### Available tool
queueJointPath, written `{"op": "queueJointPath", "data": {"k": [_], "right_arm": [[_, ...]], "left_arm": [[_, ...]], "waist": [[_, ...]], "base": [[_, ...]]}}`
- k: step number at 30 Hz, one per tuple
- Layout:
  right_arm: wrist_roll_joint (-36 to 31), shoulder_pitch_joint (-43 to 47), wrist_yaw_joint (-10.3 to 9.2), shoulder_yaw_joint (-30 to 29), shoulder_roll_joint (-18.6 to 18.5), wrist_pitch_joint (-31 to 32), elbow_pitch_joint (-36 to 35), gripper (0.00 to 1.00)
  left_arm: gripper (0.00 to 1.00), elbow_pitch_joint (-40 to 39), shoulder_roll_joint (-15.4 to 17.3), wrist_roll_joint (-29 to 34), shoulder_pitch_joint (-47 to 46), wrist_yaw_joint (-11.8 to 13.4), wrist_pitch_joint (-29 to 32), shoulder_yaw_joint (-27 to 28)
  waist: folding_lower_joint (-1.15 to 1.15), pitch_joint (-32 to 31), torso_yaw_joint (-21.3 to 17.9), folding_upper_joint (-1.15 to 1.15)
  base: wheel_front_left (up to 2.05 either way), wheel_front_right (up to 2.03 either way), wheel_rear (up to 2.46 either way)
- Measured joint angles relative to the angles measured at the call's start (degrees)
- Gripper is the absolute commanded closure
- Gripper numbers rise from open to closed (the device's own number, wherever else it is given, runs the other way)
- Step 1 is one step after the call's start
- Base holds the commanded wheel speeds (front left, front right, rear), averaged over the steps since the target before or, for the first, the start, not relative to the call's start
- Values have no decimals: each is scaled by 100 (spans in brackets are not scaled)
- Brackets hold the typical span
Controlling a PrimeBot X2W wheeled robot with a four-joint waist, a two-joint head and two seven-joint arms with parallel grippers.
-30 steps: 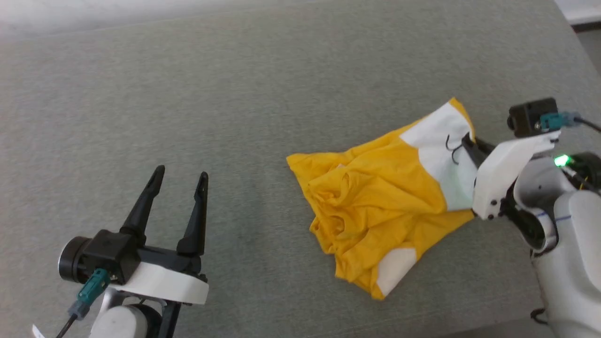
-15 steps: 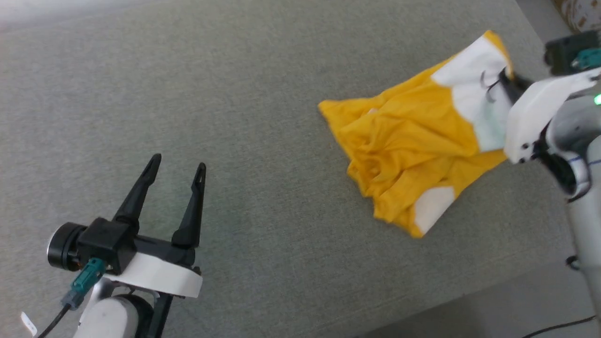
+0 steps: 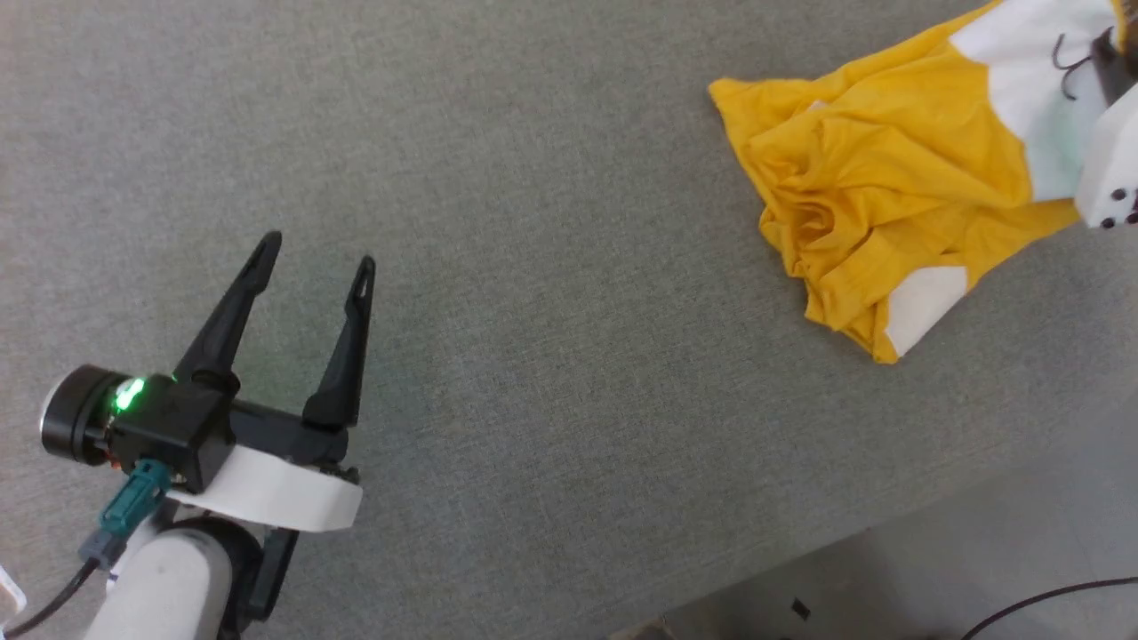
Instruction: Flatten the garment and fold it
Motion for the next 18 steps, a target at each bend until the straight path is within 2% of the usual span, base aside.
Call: {"op": "queueJointPath", "data": {"k": [11, 16, 18], "right_arm": [[-519, -320, 0, -724, -146, -502, 534, 100], [-792, -485, 0, -1135, -69, -648, 838, 100], [-886, -526, 0, -1270, 24, -701, 967, 96]], "left_arm": [[0, -247, 157, 103, -407, -97, 207, -85], [0, -301, 199, 144, -482, -100, 286, -101], [0, -326, 213, 149, -519, -100, 302, -103]], "waist": [[0, 580, 85, 0], [0, 817, 171, 0], [0, 899, 202, 0]], "base": [[0, 0, 0], [0, 0, 0], [0, 0, 0]]}}
